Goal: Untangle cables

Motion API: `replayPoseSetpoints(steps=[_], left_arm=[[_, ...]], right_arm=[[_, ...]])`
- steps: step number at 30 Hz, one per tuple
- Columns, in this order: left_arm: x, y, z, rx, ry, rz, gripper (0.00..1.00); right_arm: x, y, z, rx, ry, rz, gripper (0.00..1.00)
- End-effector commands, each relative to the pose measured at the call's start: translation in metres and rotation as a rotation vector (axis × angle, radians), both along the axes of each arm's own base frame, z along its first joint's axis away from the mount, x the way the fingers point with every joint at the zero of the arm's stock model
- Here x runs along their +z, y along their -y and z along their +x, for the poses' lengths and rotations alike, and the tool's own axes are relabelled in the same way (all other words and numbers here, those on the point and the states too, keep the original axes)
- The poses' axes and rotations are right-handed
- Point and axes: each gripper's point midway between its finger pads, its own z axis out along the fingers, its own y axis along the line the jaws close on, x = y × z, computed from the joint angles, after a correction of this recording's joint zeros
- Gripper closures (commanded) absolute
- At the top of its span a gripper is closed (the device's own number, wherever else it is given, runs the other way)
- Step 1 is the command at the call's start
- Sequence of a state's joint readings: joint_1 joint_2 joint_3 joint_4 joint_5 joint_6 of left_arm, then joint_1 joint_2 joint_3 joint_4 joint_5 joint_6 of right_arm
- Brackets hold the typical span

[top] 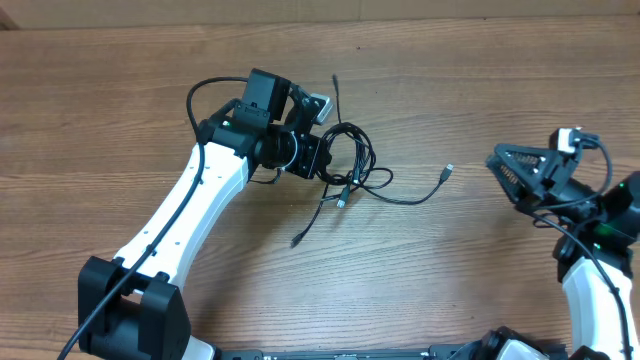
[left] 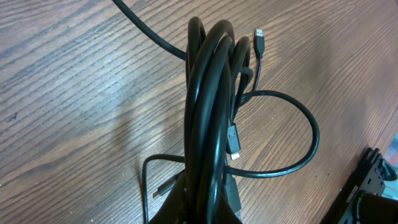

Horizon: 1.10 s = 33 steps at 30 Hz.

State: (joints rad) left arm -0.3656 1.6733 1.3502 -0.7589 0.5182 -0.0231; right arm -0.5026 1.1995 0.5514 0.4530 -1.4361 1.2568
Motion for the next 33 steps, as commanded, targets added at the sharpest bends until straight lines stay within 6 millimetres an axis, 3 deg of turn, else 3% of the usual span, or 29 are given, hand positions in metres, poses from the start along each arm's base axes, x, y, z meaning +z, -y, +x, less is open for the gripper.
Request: replayPoseSetpoints(steps=[1,5,11,16,25,30,33], left_arm=[[0.017,0.001,0.004,0.008,0.040,-0.025,0.95],[0.017,0.001,0.004,0.015,0.035,-0.027,0.96],[0.017,0.001,0.004,0.015,0.034,-0.027,0.96],[0.017,0.001,0.004,0.015,0.034,-0.028,0.96],[0.018,0.010,-0.002,-0.014,0.031,-0.034,0.96],[0.018,0.018,-0.007,-0.035,0.032,-0.034,0.96],[0.018,0.021,-0.009,-0.044,0.032,-0.033,0.96]], right_arm=[[0.002,-0.024,-0.004,0.071,0.011,-0.010,0.51],[-0.015,-0.056,-0.002,0.111,-0.054,-0.019,0.49],[-0.065,-0.103,-0.001,0.075,-0.285,-0.103,0.41],[-0.087,-0.138,-0.003,0.043,-0.318,-0.222,0.37],[-0.134,-0.163,0.000,-0.121,-0.450,-0.374,0.36],[-0.136,-0.182,0.006,-0.101,-0.441,-0.331,0.52],[-0.127,-0.190,0.009,-0.069,-0.400,-0.298,0.73]])
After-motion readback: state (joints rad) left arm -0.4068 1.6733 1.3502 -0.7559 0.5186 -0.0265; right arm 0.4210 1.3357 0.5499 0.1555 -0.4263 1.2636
